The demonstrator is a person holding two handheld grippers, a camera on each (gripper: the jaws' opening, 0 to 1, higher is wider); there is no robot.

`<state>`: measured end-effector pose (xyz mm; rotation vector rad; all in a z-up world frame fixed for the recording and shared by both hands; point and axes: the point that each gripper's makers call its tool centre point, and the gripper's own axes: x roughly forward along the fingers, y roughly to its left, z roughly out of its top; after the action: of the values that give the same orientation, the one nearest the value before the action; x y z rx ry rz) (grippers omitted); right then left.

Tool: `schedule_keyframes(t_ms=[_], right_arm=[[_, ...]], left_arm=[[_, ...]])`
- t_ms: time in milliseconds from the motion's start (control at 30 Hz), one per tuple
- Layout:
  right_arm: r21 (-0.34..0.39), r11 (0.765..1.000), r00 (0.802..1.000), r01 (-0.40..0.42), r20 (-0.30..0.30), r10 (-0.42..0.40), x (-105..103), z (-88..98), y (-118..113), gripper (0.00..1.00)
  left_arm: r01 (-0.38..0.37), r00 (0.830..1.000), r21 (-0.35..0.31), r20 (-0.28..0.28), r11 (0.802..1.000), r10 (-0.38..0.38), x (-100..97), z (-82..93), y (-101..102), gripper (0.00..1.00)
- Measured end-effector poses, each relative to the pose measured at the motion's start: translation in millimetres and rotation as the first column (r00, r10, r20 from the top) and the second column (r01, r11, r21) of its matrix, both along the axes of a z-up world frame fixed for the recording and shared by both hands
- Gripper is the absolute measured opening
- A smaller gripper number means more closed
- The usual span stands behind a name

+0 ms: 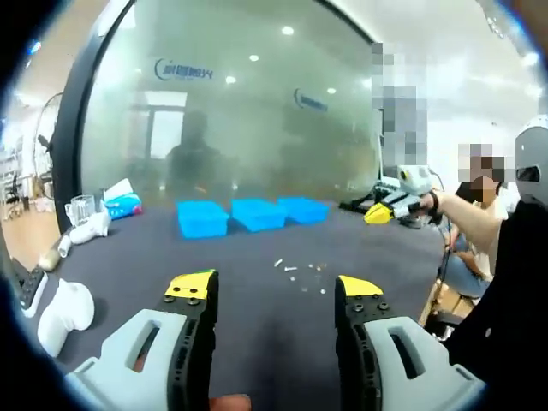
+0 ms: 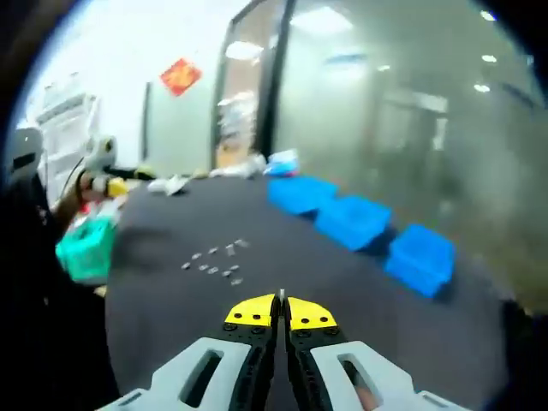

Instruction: Sort the screws, nuts, and washers into the corresponding bins

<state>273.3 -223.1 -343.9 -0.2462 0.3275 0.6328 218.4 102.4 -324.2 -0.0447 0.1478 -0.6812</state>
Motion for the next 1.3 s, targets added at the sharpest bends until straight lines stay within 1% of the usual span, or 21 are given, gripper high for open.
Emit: schedule_keyframes(t_ms=[33,100,133,167,233,267,300,367,467,567,600,667,733,800,900,933,967,1033,1167,1267,1300], right_arm=[[0.015,0.999,0.999,0.039,0.037,-0.039,2.4,5.3,-7.3,0.01],[0.064,0.994,0.993,0.087,0.068,-0.092,0.4,12.0,-16.4,0.01],[0.075,0.991,0.989,0.11,0.091,-0.117,-0.9,15.5,-21.0,0.01],[0.08,0.987,0.98,0.141,0.126,-0.151,-0.9,20.1,-26.3,0.01],[0.095,0.977,0.965,0.193,0.163,-0.206,-1.6,24.8,-37.5,0.01],[0.104,0.969,0.951,0.223,0.193,-0.24,-3.0,28.7,-43.0,0.01],[0.132,0.962,0.945,0.241,0.194,-0.263,-3.8,30.6,-45.8,0.01],[0.158,0.954,0.939,0.256,0.193,-0.284,-6.0,32.3,-48.2,0.01],[0.165,0.945,0.923,0.283,0.219,-0.315,-4.9,36.5,-51.8,0.01],[0.151,0.93,0.902,0.334,0.237,-0.362,5.6,41.8,-59.3,0.01],[0.143,0.927,0.895,0.347,0.246,-0.373,12.4,44.8,-61.7,0.01],[0.139,0.923,0.888,0.357,0.255,-0.382,21.6,49.4,-63.5,0.01],[0.149,0.923,0.89,0.355,0.247,-0.383,34.3,53.5,-62.9,0.01],[0.187,0.921,0.894,0.342,0.239,-0.38,48.5,59.6,-60.0,0.01],[0.208,0.912,0.886,0.353,0.239,-0.397,72.5,66.5,-62.2,0.01],[0.223,0.903,0.881,0.367,0.23,-0.415,82.4,68.1,-65.9,0.01],[0.271,0.878,0.873,0.395,0.186,-0.451,94.5,68.1,-70.4,0.01],[0.305,0.859,0.867,0.41,0.162,-0.471,109.0,70.1,-74.6,0.01],[0.299,0.846,0.849,0.442,0.165,-0.502,141.9,71.9,-85.6,0.01],[0.285,0.832,0.837,0.476,0.142,-0.528,160.5,68.2,-93.1,0.01],[0.285,0.831,0.839,0.478,0.132,-0.528,169.5,67.0,-92.7,0.01]], left_arm=[[-0.006,1.0,-0.006,0.001,1.0,0.006,1.3,0.7,0.6,0.53],[-0.015,1.0,-0.011,0.001,1.0,0.015,3.3,1.9,1.2,0.53],[-0.021,1.0,-0.017,0.006,1.0,0.022,4.6,4.0,1.7,0.53],[-0.028,1.0,-0.021,0.01,0.999,0.028,5.6,5.7,2.3,0.53],[-0.046,0.999,-0.007,0.026,0.999,0.046,8.0,7.8,4.6,0.53],[-0.051,0.998,-0.002,0.027,0.999,0.051,8.8,7.7,4.9,0.53],[-0.055,0.998,0.0,0.029,0.998,0.055,9.4,7.9,5.4,0.53],[-0.055,0.998,0.005,0.031,0.998,0.055,10.3,7.6,5.0,0.53],[-0.051,0.998,0.011,0.032,0.999,0.051,10.4,6.8,2.9,0.53],[-0.054,0.998,0.034,0.041,0.998,0.053,10.4,5.4,2.2,0.53],[-0.055,0.998,0.045,0.046,0.997,0.053,10.1,4.9,2.2,0.53],[-0.055,0.998,0.045,0.047,0.997,0.052,9.6,4.7,2.8,0.53],[-0.056,0.997,0.04,0.046,0.998,0.054,9.0,4.4,4.3,0.53],[-0.062,0.997,0.044,0.047,0.997,0.06,9.3,3.4,6.7,0.53],[-0.068,0.997,0.047,0.046,0.997,0.065,9.8,2.5,9.8,0.53],[-0.069,0.997,0.047,0.047,0.997,0.067,9.9,2.8,10.4,0.53],[-0.071,0.996,0.045,0.048,0.996,0.068,10.2,3.2,11.1,0.53],[-0.075,0.996,0.046,0.049,0.996,0.073,11.2,3.5,12.3,0.53],[-0.082,0.996,0.039,0.049,0.996,0.08,13.5,4.0,13.5,0.53],[-0.078,0.996,0.038,0.048,0.996,0.076,13.5,3.4,12.6,0.53],[-0.077,0.996,0.037,0.045,0.996,0.076,13.2,2.6,12.4,0.53]])
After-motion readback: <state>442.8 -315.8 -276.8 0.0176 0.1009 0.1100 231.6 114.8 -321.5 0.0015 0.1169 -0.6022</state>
